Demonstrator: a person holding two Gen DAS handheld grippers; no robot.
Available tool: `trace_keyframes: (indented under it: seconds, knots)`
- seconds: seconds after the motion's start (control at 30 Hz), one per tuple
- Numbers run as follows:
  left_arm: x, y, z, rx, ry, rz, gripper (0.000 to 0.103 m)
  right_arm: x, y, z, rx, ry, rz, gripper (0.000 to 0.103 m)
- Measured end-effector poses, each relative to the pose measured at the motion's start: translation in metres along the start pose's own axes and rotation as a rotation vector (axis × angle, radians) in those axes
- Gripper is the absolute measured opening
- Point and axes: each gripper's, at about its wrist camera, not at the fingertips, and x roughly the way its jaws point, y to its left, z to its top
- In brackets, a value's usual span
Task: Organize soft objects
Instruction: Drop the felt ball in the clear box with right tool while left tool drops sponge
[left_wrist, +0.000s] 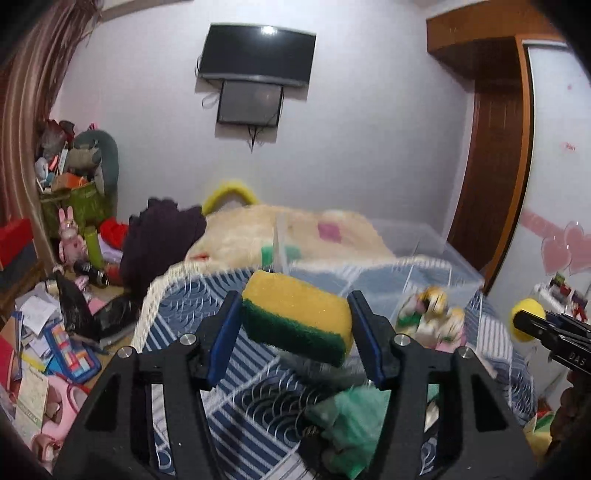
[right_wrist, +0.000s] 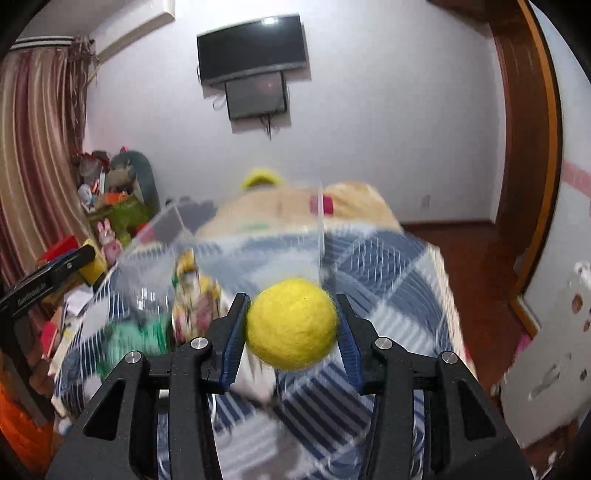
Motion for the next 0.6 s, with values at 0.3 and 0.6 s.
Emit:
trace_keyframes:
  seconds: [0.3, 0.6]
  knots:
    - [0.011, -0.005, 0.031, -0.002, -0.052, -0.043, 0.058, 0.015, 0.010, 0.041, -0.003, -0.094, 0.015, 0.042]
    - [0.051, -0.014, 0.041, 0.017, 0.017, -0.070, 0.058, 0.057, 0.024, 0.054, -0.011, -0.053, 0.021, 0.042]
